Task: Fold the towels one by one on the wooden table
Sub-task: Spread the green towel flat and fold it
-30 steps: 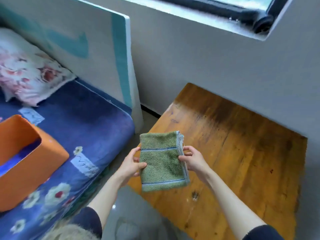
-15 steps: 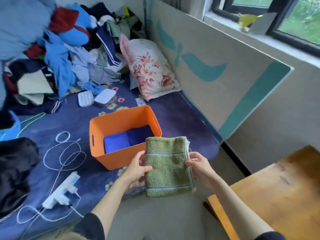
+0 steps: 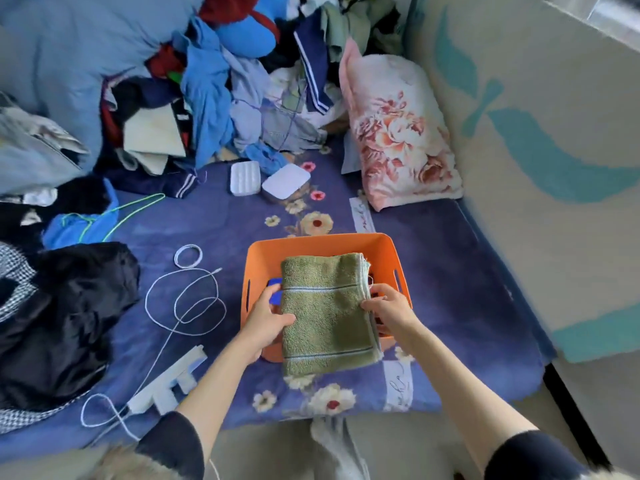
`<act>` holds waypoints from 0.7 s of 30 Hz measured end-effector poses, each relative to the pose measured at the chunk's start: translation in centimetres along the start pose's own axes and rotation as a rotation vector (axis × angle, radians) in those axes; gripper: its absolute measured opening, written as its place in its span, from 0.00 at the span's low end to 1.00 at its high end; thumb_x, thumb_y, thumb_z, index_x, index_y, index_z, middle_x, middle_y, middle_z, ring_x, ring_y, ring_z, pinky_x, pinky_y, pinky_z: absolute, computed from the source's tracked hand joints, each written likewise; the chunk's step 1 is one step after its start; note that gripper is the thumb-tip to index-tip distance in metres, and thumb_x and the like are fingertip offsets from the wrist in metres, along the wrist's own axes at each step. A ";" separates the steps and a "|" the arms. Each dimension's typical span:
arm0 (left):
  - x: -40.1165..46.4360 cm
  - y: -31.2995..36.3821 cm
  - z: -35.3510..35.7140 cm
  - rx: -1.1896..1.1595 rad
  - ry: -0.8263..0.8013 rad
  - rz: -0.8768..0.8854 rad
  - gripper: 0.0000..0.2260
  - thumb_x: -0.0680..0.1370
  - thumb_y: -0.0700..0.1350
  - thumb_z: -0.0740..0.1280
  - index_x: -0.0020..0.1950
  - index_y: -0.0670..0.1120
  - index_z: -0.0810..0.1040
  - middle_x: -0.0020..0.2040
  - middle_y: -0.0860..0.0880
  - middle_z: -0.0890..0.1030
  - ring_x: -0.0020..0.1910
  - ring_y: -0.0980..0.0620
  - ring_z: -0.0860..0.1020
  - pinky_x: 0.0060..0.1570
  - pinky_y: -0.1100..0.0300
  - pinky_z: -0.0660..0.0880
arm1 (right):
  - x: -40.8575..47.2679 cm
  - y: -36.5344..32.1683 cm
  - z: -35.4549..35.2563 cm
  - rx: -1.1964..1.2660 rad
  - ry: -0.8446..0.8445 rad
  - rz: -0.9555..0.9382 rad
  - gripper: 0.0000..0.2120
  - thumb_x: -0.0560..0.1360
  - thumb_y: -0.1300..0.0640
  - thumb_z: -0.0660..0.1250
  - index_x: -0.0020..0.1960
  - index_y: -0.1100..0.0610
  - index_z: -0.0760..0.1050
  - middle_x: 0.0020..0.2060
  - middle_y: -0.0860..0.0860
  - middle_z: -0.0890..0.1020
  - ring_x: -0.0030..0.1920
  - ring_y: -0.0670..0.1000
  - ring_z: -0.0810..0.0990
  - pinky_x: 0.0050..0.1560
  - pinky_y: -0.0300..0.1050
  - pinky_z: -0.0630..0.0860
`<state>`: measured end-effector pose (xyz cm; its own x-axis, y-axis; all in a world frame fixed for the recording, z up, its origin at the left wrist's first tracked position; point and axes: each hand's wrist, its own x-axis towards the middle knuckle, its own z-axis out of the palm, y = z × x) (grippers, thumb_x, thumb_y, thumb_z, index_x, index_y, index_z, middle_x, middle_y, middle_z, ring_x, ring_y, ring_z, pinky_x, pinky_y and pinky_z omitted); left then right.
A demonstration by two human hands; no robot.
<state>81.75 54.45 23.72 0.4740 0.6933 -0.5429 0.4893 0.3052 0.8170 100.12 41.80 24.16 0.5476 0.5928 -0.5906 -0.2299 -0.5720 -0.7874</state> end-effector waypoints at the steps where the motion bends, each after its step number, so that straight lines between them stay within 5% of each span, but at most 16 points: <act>1: 2.0 0.1 0.0 0.006 0.026 -0.016 0.31 0.74 0.30 0.66 0.73 0.48 0.61 0.51 0.46 0.76 0.45 0.50 0.77 0.39 0.59 0.74 | 2.0 -0.4 0.4 -0.003 -0.014 0.014 0.09 0.72 0.65 0.66 0.45 0.51 0.73 0.38 0.53 0.78 0.38 0.52 0.77 0.42 0.47 0.73; 8: 13.3 -1.9 1.0 0.169 0.118 -0.189 0.30 0.73 0.31 0.62 0.73 0.49 0.60 0.56 0.45 0.75 0.48 0.48 0.75 0.44 0.58 0.72 | 14.9 0.6 3.3 -0.103 -0.104 0.212 0.12 0.72 0.66 0.64 0.53 0.57 0.72 0.41 0.57 0.77 0.41 0.55 0.74 0.47 0.58 0.77; 13: 17.6 -6.1 1.5 0.388 0.178 -0.285 0.29 0.73 0.33 0.62 0.72 0.49 0.61 0.57 0.42 0.76 0.51 0.43 0.77 0.44 0.55 0.74 | 20.1 4.2 6.1 -0.157 -0.153 0.367 0.09 0.72 0.68 0.63 0.48 0.57 0.71 0.45 0.60 0.80 0.43 0.57 0.79 0.51 0.64 0.78; 17: 20.0 -9.2 1.6 0.505 0.163 -0.343 0.30 0.74 0.32 0.62 0.74 0.47 0.57 0.63 0.41 0.71 0.56 0.42 0.74 0.53 0.53 0.73 | 23.4 7.2 8.5 -0.217 -0.158 0.401 0.08 0.71 0.68 0.63 0.48 0.57 0.71 0.48 0.61 0.80 0.50 0.62 0.80 0.52 0.62 0.78; 21: 21.2 -10.7 1.7 0.654 0.218 -0.295 0.33 0.74 0.32 0.61 0.76 0.45 0.52 0.72 0.41 0.60 0.70 0.42 0.63 0.67 0.56 0.61 | 25.1 8.8 10.4 -0.238 -0.180 0.421 0.08 0.72 0.67 0.62 0.47 0.56 0.71 0.47 0.59 0.80 0.51 0.61 0.79 0.54 0.61 0.76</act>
<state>87.83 64.82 3.17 0.1334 0.7772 -0.6150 0.9411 0.0952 0.3245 103.46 57.55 0.62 0.2949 0.3601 -0.8851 -0.1996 -0.8826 -0.4256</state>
